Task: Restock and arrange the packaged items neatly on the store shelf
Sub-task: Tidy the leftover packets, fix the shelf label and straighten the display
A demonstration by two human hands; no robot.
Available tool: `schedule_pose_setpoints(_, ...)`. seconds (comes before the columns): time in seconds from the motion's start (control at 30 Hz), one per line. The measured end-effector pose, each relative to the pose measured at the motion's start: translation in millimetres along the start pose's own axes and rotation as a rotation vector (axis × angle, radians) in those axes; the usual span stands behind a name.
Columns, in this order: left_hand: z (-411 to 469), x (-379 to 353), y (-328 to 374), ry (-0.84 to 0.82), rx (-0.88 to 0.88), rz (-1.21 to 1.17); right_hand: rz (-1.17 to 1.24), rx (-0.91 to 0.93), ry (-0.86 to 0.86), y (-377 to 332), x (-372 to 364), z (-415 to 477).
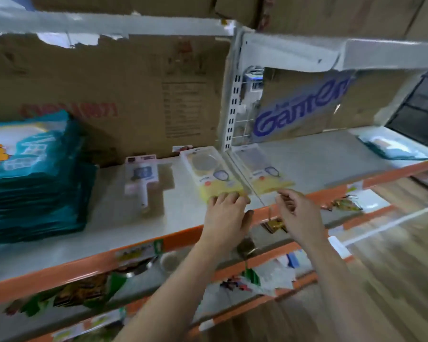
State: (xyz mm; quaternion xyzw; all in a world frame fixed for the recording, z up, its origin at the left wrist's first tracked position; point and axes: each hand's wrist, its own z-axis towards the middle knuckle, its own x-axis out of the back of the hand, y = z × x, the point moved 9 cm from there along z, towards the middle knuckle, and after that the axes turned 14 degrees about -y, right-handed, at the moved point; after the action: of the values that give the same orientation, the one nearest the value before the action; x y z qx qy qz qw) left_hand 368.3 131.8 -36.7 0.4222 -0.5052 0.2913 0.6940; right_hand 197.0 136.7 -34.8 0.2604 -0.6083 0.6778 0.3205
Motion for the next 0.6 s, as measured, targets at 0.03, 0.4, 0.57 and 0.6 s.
schedule_pose_setpoints(0.03, 11.9, -6.7, 19.0, -0.004, 0.000, -0.005, -0.032, 0.003, -0.007, 14.8, 14.7, 0.5)
schedule_pose_setpoints(0.4, 129.1, -78.3, 156.8, -0.072, -0.089, -0.020, -0.048, -0.073, 0.052, 168.0, 125.3, 12.6)
schedule_pose_setpoints(0.57, 209.2, -119.1, 205.0, -0.089, -0.119, -0.034, -0.073, -0.103, 0.083, 240.4, 171.6, 45.7)
schedule_pose_setpoints(0.6, 226.4, -127.4, 214.2, -0.093, -0.128, -0.038, -0.082, -0.100, 0.089, 253.6, 182.4, 56.0)
